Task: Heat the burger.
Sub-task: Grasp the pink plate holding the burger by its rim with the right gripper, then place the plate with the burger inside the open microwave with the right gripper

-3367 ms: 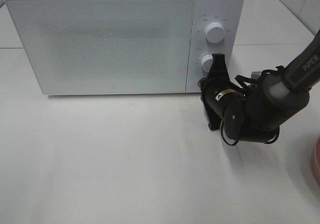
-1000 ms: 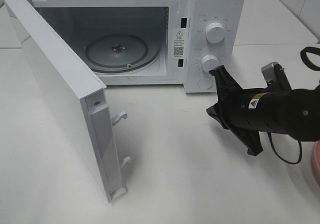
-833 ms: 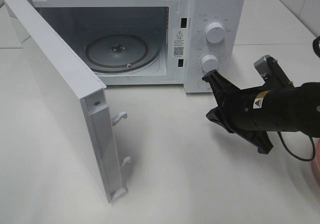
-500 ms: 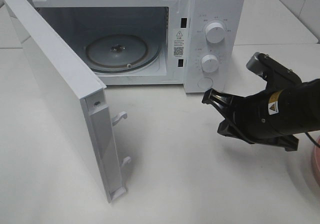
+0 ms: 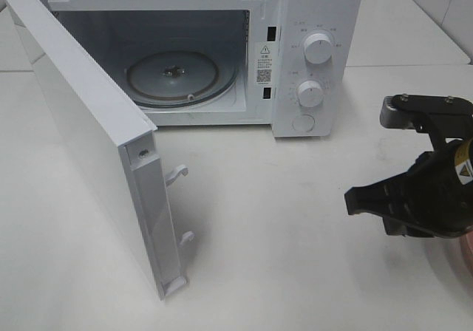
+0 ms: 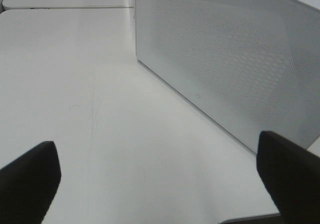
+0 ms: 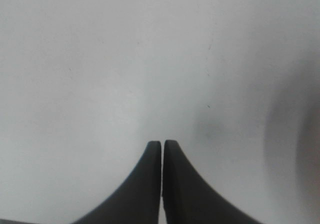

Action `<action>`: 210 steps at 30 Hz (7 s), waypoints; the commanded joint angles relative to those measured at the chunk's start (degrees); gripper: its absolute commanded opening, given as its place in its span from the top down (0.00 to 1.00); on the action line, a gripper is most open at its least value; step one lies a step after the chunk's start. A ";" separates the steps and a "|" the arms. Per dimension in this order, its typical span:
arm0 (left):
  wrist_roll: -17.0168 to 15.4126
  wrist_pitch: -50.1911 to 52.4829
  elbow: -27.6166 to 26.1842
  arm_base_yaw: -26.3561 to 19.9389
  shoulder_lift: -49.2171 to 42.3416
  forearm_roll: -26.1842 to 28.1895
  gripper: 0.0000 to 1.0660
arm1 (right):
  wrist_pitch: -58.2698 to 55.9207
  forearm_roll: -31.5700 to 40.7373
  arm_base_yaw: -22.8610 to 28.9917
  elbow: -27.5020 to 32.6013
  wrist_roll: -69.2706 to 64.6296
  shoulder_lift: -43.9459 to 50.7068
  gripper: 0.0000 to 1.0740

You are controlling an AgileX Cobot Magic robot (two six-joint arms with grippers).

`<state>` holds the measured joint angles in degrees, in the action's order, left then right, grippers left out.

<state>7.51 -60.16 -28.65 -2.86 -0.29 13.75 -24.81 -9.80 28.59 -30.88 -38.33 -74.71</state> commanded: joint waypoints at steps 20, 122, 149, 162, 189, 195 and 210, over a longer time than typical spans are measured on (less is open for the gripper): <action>-0.11 0.80 0.06 -0.11 -0.40 0.00 0.06 | -20.11 -0.57 -0.40 0.00 16.79 12.55 0.92; -0.11 0.80 0.06 -0.11 -0.40 0.00 0.06 | 1.72 3.95 -32.95 -2.01 31.91 -20.45 0.39; -0.11 0.80 0.06 -0.11 -0.40 0.00 0.06 | -4.64 2.01 -26.59 -2.01 28.13 -18.16 1.00; -0.11 0.80 0.06 -0.11 -0.40 0.00 0.06 | -10.20 -11.46 -20.74 -2.01 15.07 -12.72 1.00; -0.11 0.80 0.06 -0.11 -0.40 0.00 0.06 | -25.55 -20.28 -1.49 -1.89 7.73 -3.38 1.00; -0.11 0.80 0.06 -0.11 -0.40 0.00 0.06 | -27.10 -20.28 3.72 -1.89 6.65 -1.83 1.00; -0.11 0.80 0.06 -0.11 -0.40 0.00 0.06 | -31.68 -22.40 15.01 -1.89 6.88 -1.20 1.00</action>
<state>7.51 -60.10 -28.65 -2.86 -0.29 13.75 -54.55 -28.82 43.09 -33.12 -30.94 -76.66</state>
